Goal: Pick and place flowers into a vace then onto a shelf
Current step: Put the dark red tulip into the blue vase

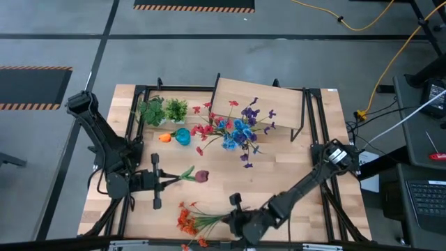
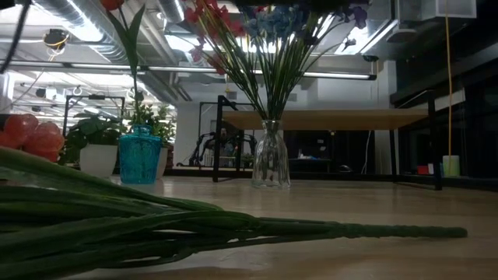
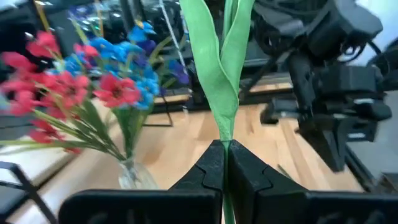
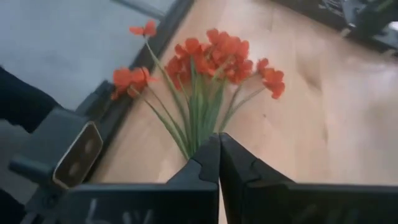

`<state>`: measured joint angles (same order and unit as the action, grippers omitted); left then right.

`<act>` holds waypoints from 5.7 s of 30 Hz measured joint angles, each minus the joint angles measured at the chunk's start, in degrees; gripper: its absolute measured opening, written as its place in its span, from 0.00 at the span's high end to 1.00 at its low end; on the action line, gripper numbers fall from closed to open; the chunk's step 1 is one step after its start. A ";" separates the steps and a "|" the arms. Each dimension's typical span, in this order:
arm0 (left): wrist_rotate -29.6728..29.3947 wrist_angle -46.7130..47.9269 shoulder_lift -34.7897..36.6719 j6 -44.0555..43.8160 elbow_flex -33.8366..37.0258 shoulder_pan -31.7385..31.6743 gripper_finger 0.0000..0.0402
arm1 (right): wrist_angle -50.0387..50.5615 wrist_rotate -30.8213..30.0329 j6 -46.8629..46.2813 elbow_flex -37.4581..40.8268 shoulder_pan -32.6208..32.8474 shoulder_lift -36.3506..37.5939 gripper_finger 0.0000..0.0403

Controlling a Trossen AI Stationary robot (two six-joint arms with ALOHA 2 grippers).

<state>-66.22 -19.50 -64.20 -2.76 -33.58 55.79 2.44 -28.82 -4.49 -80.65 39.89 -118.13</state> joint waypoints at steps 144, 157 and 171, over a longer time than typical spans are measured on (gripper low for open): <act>52.22 -27.35 28.65 3.47 33.14 -65.81 0.96 | -50.29 37.36 9.49 25.80 -24.74 5.56 1.00; 52.24 -24.19 28.68 3.25 33.11 -65.81 0.96 | -50.19 37.40 9.27 25.80 -24.74 5.56 1.00; 52.22 -17.95 28.70 -1.01 33.11 -65.81 0.96 | -50.19 37.40 9.25 25.80 -24.74 5.56 1.00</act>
<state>-14.00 -37.45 -35.51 -3.77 -0.47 -10.02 -47.75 8.58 4.75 -54.85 15.16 -112.57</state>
